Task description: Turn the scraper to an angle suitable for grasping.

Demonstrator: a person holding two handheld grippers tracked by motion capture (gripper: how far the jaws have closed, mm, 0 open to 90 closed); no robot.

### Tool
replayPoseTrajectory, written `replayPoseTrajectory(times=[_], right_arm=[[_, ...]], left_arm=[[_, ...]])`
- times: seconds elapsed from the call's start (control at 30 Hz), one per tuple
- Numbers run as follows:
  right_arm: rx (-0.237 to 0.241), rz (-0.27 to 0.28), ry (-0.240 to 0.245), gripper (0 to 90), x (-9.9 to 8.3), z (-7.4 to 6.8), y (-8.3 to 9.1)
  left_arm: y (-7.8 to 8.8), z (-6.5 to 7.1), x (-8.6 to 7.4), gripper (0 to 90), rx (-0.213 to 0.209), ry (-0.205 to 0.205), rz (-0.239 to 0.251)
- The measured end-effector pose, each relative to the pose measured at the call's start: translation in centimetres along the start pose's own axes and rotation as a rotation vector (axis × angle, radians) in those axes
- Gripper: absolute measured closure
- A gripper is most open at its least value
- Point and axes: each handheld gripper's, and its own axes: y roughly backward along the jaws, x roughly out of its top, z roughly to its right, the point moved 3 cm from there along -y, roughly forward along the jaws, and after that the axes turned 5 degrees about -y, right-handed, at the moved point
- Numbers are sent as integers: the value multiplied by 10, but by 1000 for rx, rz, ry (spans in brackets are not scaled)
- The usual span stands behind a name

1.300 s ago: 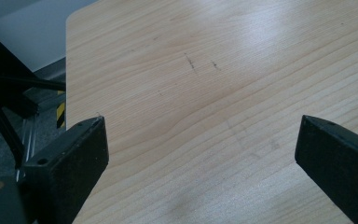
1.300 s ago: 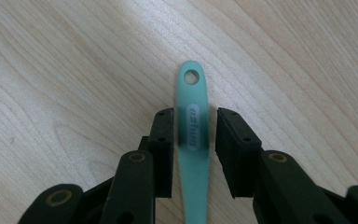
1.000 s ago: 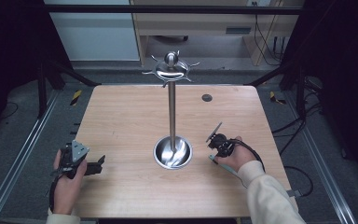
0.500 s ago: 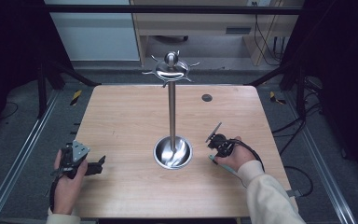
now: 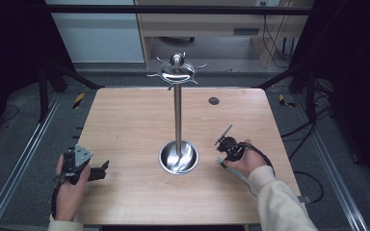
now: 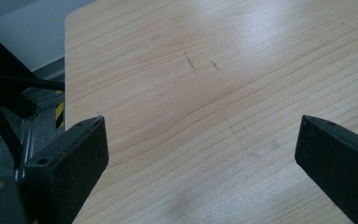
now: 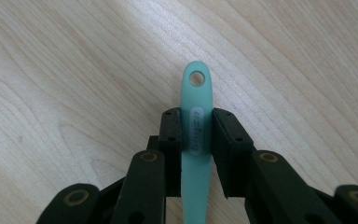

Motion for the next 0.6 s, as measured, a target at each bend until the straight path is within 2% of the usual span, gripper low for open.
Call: replayPoseTrajectory(times=[0.1,0.13,0.23,0.27,0.6], right_arm=[[0,13,-36,743,1,-2,8],[-5,30,-17,743,1,0,10],[-5,53,-35,744,2,1,20],[-10,64,-24,744,2,2,23],[-23,146,-45,745,6,7,58]], left_arm=[[0,0,0,24,-1,0,-1],[0,0,0,24,0,0,-1],[0,0,0,23,0,2,-1],[-1,0,0,23,0,2,-1],[0,0,0,23,0,1,2]])
